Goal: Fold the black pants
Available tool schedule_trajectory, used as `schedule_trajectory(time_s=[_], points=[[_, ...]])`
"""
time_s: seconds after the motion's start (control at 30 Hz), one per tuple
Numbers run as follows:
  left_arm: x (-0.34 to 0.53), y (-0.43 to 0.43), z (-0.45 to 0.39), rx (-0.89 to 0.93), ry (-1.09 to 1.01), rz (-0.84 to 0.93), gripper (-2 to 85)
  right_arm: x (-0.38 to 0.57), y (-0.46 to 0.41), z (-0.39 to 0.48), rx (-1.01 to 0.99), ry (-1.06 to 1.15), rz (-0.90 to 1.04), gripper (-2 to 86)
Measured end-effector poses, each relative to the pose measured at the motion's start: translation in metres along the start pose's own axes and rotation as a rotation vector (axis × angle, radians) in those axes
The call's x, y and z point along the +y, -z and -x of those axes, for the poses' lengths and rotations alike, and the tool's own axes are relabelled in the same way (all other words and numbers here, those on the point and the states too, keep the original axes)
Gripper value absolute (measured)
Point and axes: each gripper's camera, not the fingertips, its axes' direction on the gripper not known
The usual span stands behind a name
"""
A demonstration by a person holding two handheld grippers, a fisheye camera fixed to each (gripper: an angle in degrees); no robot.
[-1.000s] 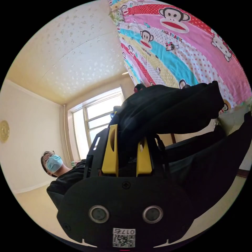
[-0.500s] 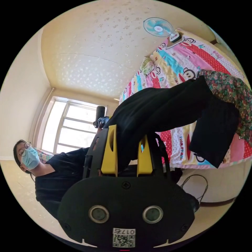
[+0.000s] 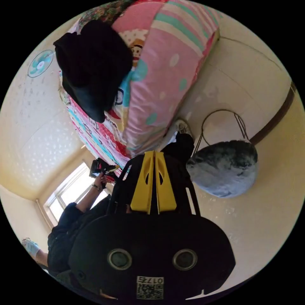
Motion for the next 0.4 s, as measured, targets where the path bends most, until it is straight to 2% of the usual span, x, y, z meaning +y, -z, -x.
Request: schedule_trajectory(time_s=[0.1, 0.17, 0.23, 0.3, 0.4], points=[[0.066, 0.028, 0.117, 0.042, 0.256, -0.073, -1.0, 0.049, -0.057, -0.08, 0.029, -0.228, 0.099, 0.9], [0.113, 0.047, 0.168, 0.133, 0.382, -0.157, -1.0, 0.083, -0.1, -0.127, 0.122, -0.448, 0.291, 0.7], [0.172, 0.068, 0.212, 0.279, 0.513, -0.308, -1.0, 0.096, -0.119, -0.142, 0.202, -0.561, 0.377, 0.6], [0.208, 0.076, 0.227, 0.399, 0.559, -0.434, -1.0, 0.088, -0.128, -0.136, 0.212, -0.564, 0.369, 0.6], [0.242, 0.077, 0.234, 0.537, 0.56, -0.562, -1.0, 0.037, -0.143, -0.091, 0.165, -0.433, 0.293, 0.5]])
